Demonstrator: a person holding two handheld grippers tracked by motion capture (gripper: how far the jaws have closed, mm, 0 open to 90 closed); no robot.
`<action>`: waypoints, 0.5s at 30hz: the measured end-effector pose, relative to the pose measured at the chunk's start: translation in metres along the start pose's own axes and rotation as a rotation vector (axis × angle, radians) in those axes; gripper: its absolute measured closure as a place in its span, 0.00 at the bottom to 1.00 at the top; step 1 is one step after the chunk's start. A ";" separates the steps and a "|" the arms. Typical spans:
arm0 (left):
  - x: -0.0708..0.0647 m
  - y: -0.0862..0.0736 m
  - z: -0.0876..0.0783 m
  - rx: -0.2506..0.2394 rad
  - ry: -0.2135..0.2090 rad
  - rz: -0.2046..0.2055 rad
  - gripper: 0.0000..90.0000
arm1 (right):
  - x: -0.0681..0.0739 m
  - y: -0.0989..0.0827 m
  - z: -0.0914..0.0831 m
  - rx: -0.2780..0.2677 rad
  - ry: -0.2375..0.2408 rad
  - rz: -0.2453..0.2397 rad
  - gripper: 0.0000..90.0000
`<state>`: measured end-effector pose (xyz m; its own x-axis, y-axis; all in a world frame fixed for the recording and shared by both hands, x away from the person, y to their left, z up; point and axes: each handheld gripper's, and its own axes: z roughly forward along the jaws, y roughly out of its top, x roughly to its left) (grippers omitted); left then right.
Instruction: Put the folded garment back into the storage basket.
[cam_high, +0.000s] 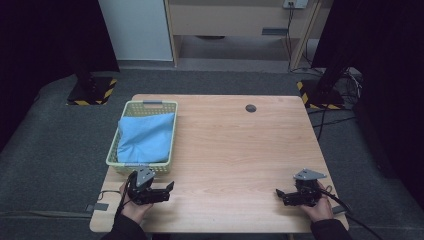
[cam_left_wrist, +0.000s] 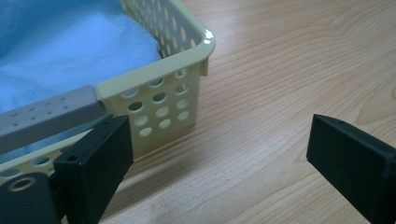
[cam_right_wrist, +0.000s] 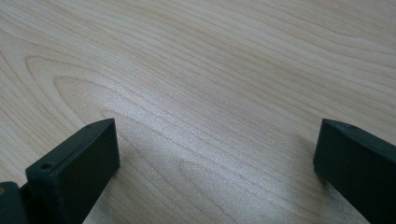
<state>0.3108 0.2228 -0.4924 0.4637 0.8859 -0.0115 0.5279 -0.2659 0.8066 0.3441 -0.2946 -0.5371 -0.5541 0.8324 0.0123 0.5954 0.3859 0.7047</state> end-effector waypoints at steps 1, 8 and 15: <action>0.001 0.000 0.000 0.002 0.001 -0.001 0.07 | 0.000 0.000 0.000 0.000 0.000 0.000 0.00; 0.007 -0.003 -0.002 0.007 0.014 0.000 0.07 | 0.000 0.000 0.000 -0.001 0.001 -0.001 0.00; 0.013 -0.005 -0.004 0.009 0.032 -0.002 0.07 | 0.000 0.000 0.000 0.000 0.001 -0.001 0.00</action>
<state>0.3111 0.2370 -0.4944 0.4393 0.8983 0.0059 0.5351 -0.2670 0.8015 0.3441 -0.2951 -0.5371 -0.5554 0.8315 0.0122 0.5945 0.3867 0.7050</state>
